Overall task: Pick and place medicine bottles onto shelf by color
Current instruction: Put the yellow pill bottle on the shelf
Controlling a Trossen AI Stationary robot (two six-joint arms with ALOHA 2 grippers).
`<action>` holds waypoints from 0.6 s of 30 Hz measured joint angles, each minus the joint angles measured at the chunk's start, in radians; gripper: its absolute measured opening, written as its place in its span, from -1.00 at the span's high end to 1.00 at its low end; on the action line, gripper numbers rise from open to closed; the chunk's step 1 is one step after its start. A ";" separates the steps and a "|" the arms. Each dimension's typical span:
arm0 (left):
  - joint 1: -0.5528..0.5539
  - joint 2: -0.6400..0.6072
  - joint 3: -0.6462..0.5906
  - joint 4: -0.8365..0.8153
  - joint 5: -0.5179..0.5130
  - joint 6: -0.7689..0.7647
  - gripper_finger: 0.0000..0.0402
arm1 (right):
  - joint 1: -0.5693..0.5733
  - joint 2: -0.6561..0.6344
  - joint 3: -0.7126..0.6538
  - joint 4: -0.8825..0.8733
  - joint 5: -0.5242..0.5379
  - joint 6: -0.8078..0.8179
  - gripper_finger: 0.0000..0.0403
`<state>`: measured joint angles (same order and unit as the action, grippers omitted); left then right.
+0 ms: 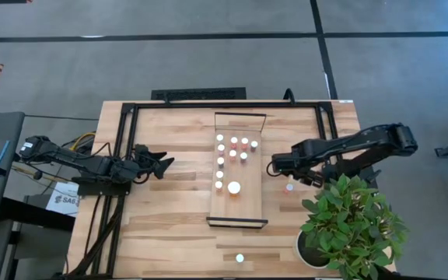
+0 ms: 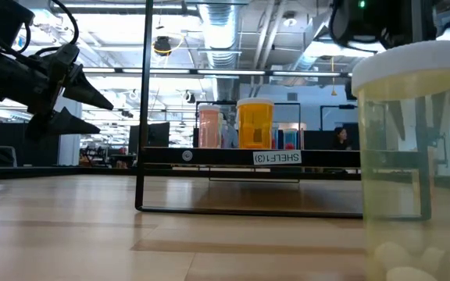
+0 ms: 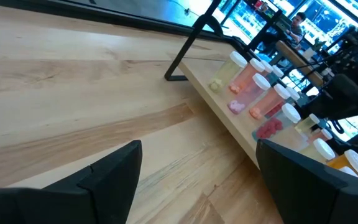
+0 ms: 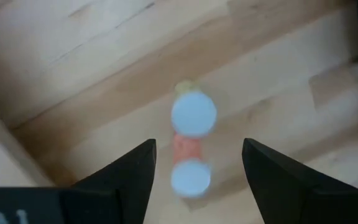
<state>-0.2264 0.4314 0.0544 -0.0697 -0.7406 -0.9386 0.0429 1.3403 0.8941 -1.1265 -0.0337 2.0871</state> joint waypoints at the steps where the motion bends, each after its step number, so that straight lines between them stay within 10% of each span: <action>1: 0.000 0.000 0.000 0.000 0.000 0.000 -0.51 | -0.006 0.000 -0.014 0.016 0.001 -0.011 -0.30; 18: 0.000 0.000 0.000 0.000 0.000 0.000 -0.51 | -0.079 0.001 -0.174 0.241 -0.030 -0.109 -0.29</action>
<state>-0.2264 0.4316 0.0544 -0.0700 -0.7406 -0.9386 -0.0357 1.3411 0.7200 -0.8855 -0.0636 1.9778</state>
